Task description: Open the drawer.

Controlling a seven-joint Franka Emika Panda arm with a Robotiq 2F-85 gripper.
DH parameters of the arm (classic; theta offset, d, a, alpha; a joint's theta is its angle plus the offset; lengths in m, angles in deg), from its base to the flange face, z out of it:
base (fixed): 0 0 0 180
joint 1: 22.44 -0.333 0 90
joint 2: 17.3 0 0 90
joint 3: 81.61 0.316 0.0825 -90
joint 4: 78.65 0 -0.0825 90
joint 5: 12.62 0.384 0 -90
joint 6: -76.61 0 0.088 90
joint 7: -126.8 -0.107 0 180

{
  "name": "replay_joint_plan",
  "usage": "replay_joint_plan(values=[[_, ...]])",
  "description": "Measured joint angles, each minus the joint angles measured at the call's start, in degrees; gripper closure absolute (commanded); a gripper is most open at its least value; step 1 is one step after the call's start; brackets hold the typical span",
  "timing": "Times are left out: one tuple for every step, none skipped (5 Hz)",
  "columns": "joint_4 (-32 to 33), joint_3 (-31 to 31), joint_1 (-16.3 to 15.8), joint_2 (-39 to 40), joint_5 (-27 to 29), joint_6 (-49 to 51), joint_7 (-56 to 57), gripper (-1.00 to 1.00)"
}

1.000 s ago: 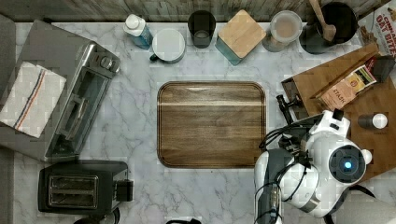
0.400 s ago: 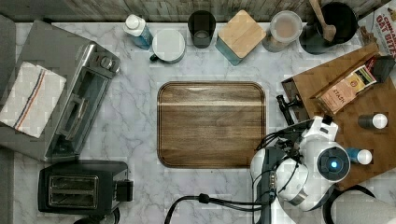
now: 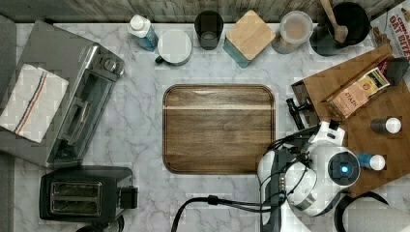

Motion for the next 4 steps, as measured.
replay_joint_plan(values=[[-1.0, 0.1, 0.1, 1.2, 0.6, 1.3, 3.0, -1.0], [-1.5, 0.1, 0.0, 0.7, -0.4, 3.6, 2.9, -1.0], [1.0, 0.1, -0.9, -1.9, -0.4, 4.5, 2.6, -1.0], [7.1, 1.1, -2.5, -7.5, -2.2, 4.5, -2.2, -1.0]])
